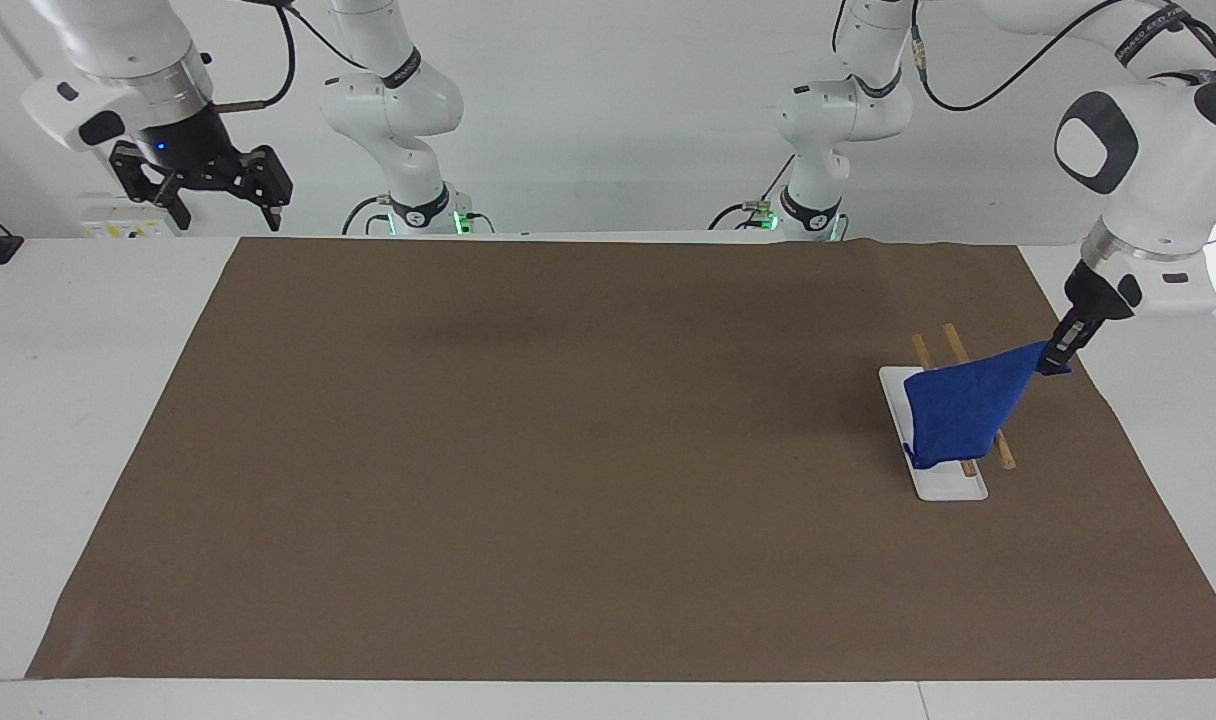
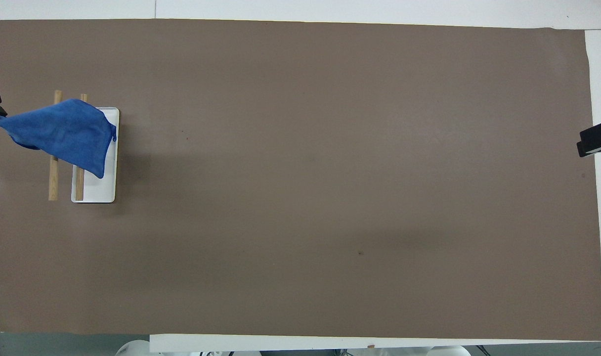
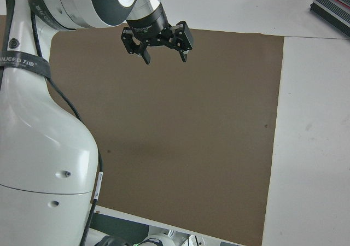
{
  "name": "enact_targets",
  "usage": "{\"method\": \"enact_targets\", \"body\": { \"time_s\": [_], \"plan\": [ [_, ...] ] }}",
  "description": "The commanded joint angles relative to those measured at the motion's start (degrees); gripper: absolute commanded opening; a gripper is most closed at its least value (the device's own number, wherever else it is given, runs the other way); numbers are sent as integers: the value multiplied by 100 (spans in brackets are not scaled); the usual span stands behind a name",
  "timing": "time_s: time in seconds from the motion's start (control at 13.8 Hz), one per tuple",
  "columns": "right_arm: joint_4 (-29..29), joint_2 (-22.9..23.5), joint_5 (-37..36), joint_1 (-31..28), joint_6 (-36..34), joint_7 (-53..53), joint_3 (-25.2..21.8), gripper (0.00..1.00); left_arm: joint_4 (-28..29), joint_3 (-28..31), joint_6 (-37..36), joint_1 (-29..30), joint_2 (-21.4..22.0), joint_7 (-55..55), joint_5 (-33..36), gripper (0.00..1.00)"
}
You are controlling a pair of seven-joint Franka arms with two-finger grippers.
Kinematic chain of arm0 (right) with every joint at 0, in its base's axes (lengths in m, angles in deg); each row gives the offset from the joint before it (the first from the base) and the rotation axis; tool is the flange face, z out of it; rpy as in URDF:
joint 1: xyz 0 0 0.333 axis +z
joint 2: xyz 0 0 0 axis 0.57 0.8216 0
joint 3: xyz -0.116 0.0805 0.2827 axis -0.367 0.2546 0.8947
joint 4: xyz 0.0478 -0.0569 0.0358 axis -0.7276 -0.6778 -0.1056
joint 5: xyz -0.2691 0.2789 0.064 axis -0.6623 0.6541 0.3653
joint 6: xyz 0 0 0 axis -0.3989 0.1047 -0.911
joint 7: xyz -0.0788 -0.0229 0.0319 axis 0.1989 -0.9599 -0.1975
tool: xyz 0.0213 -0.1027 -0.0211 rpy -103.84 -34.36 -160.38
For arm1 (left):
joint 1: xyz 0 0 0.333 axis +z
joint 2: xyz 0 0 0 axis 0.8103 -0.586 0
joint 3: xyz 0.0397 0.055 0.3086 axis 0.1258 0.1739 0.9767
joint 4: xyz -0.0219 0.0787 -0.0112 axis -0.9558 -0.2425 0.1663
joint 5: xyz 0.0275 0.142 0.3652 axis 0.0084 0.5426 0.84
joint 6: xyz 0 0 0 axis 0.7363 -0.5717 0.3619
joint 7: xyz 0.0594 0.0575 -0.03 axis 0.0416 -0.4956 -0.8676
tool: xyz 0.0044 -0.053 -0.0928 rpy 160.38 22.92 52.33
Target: Right arm passes towel to left arm to hang
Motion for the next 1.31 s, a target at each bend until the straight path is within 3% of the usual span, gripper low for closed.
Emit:
{"method": "enact_targets", "body": {
  "time_s": [0.0,0.15,0.44,0.8,0.95,1.09,1.24],
  "plan": [
    [-309,-150,-106,-107,65,-95,55,100,211,-75,144,35,180,50,106,100],
    [-379,-369,-97,-152,56,-95,46,100,167,-75,258,0,145,7,106,100],
    [-414,-352,-79,-336,64,-95,195,100,114,-137,347,-18,162,164,71,100],
    [-510,-343,-10,-477,56,-104,240,100,-974,-111,-1241,26,-30,2225,-754,100],
    [-520,-344,8,-521,73,-95,266,100,-1256,-93,-1883,0,-39,2982,-694,100],
    [-502,-291,8,-705,56,-104,450,100,-1878,-119,-2559,-35,-319,3458,-676,100],
    [-511,-247,17,-688,100,-104,451,100,-2065,-128,-2764,-53,-382,3557,-667,100]
  ]
}}
